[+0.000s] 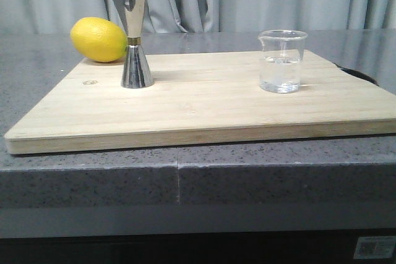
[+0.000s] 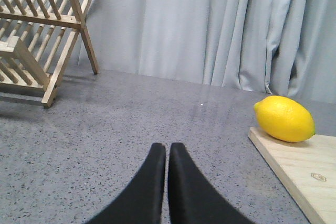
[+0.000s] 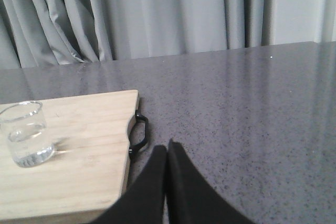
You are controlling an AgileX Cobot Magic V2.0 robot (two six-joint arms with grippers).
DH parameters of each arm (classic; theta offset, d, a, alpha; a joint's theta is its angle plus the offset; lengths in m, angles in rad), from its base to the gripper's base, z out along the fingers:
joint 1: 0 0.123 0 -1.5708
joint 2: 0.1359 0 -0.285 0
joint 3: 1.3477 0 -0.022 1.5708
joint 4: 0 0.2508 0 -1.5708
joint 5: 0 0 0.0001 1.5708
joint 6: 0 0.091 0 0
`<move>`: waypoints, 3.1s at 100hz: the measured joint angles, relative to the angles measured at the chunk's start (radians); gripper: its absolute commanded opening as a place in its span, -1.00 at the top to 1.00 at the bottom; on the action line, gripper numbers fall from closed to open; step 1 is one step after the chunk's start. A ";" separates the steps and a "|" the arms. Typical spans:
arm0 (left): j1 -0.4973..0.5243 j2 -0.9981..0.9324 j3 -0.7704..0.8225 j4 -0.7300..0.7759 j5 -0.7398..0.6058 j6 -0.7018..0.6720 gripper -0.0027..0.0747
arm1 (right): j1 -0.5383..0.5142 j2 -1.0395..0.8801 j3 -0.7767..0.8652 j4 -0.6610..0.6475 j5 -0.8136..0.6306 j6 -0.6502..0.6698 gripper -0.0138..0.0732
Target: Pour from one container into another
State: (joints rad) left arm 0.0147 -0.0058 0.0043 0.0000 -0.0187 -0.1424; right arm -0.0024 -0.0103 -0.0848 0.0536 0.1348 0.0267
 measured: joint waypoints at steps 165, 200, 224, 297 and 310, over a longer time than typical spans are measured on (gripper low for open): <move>-0.309 0.930 -1.012 -0.120 0.645 0.229 0.29 | 0.000 0.787 -0.662 0.000 0.180 0.000 -0.04; -0.309 0.990 -1.012 -0.149 0.646 0.313 -0.79 | 0.000 0.809 -0.662 0.000 0.109 0.000 -0.69; -0.309 0.997 -1.012 -0.170 0.586 0.355 -0.77 | 0.000 0.856 -0.662 -0.002 0.131 0.000 -0.69; -0.309 1.054 -0.651 -1.424 0.481 1.831 -0.77 | 0.000 0.868 -0.662 -0.054 0.181 0.000 -0.69; -0.309 1.141 -0.647 -1.597 0.541 2.011 -0.77 | 0.000 0.868 -0.662 -0.059 0.189 0.000 -0.69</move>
State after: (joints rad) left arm -0.2946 1.1348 -0.6423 -1.5969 0.5227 1.8682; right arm -0.0024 0.8580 -0.7466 -0.0053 0.3240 0.0267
